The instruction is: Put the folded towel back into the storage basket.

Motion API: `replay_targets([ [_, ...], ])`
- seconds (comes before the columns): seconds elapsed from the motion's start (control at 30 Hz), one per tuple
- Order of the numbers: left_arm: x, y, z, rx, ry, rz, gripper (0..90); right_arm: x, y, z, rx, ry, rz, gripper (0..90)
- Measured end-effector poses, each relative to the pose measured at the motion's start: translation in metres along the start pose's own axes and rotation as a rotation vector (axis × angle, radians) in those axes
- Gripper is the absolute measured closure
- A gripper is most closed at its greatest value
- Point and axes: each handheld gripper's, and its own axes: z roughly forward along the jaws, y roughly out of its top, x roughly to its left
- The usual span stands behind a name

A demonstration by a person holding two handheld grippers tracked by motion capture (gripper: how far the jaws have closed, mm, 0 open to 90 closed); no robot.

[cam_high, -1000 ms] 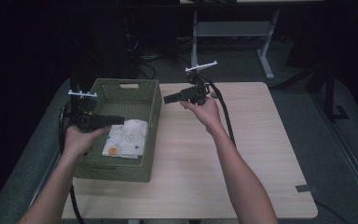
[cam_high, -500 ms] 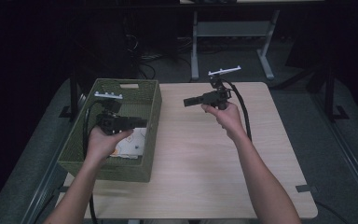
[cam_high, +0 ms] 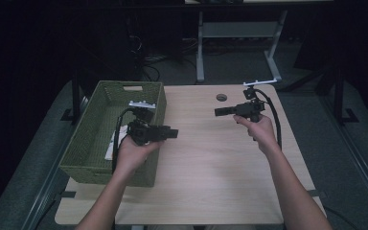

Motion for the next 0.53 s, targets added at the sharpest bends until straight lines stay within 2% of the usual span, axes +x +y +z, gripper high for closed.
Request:
replay_targets([
  [0.33, -0.031, -0.016, 0.029, 0.012, -0.035, 0.035, 51.1, -0.023, -0.037, -0.033, -0.014, -0.032, 0.038, 39.5],
  [0.53, -0.050, -0.028, 0.042, 0.004, -0.040, 0.067, 47.7, -0.028, -0.054, -0.045, -0.024, -0.050, 0.051, 38.0],
])
